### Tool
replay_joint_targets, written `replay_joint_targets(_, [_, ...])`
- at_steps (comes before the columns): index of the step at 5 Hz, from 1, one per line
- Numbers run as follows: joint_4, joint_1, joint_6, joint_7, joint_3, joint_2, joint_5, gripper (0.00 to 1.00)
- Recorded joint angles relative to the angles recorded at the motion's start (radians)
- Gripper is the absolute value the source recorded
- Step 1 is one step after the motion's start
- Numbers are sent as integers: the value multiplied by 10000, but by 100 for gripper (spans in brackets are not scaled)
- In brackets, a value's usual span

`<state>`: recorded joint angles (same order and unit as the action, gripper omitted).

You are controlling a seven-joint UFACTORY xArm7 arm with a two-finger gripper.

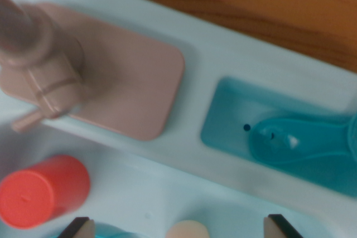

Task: Pick detergent from the sink

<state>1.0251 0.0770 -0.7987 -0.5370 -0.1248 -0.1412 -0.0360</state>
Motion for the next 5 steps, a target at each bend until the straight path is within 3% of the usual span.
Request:
replay_joint_targets(1, [-257, 30, 364, -236, -38, -73, -24, 0])
replay_joint_targets(2, [-257, 30, 364, -236, -38, -73, -24, 0])
replay_joint_targets(3, [-492, 58, 698, -452, -73, -140, -46, 0])
replay_joint_targets(4, [-492, 58, 698, -452, -73, -140, -46, 0])
replay_joint_targets(5, [-702, 83, 996, -645, -104, -199, -65, 0])
